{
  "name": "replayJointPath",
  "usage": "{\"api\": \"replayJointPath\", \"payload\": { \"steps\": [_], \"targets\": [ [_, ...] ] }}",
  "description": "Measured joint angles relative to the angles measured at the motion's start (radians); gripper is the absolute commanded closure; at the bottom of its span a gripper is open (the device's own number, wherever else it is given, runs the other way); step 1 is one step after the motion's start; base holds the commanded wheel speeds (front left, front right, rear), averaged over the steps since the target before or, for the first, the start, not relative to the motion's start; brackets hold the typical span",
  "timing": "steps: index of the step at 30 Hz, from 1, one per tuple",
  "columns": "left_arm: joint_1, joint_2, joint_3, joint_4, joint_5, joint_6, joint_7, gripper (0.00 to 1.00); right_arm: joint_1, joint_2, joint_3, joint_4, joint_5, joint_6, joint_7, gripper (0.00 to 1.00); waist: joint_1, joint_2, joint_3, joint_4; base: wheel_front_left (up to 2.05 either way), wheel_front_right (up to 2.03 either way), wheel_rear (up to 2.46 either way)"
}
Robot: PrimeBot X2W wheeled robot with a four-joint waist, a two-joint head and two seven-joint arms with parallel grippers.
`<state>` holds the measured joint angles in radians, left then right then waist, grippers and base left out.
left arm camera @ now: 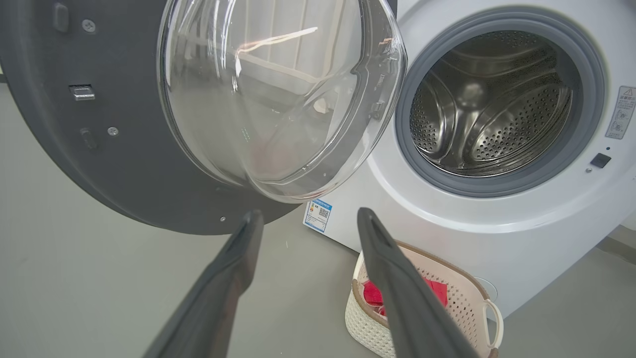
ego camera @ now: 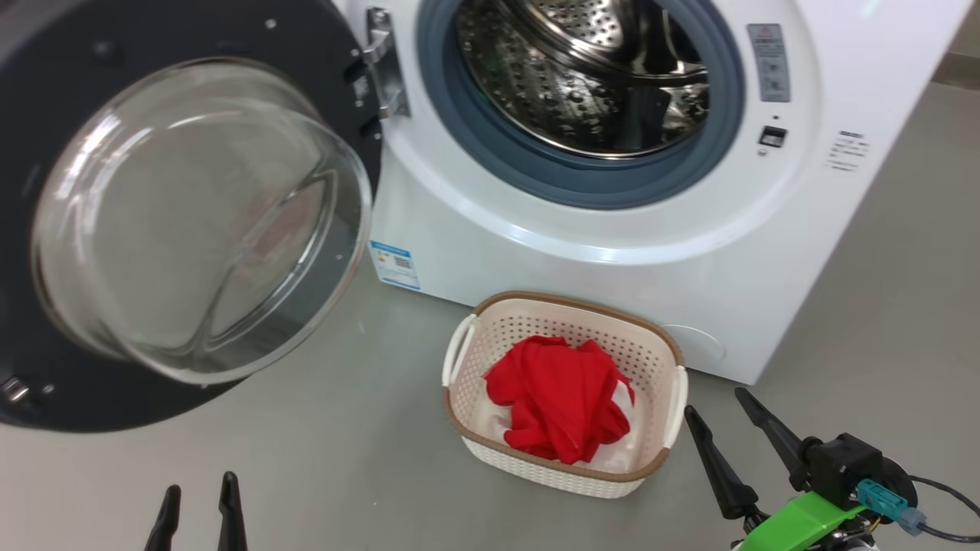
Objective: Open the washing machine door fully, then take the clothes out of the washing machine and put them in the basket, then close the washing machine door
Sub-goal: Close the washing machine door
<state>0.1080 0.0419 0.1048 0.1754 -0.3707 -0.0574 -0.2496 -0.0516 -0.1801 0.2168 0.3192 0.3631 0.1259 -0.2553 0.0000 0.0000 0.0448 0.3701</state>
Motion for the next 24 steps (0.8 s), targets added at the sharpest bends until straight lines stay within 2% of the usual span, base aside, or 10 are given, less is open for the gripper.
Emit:
{"api": "replayJointPath", "payload": {
  "steps": [11, 24],
  "targets": [
    [0.020, 0.000, -0.027, -0.018, -0.026, 0.027, 0.000, 0.00, -0.020, -0.003, 0.049, 0.015, 0.013, 0.000, 0.000, 0.00, 0.0000, 0.0000, -0.007, 0.083, 0.00, 0.00, 0.00],
    [0.039, 0.000, -0.035, -0.038, -0.034, 0.046, 0.000, 0.00, -0.040, -0.002, 0.065, 0.025, 0.017, 0.000, 0.000, 0.00, 0.0000, 0.0000, -0.019, 0.120, 0.00, 0.00, 0.00]
  ]
}}
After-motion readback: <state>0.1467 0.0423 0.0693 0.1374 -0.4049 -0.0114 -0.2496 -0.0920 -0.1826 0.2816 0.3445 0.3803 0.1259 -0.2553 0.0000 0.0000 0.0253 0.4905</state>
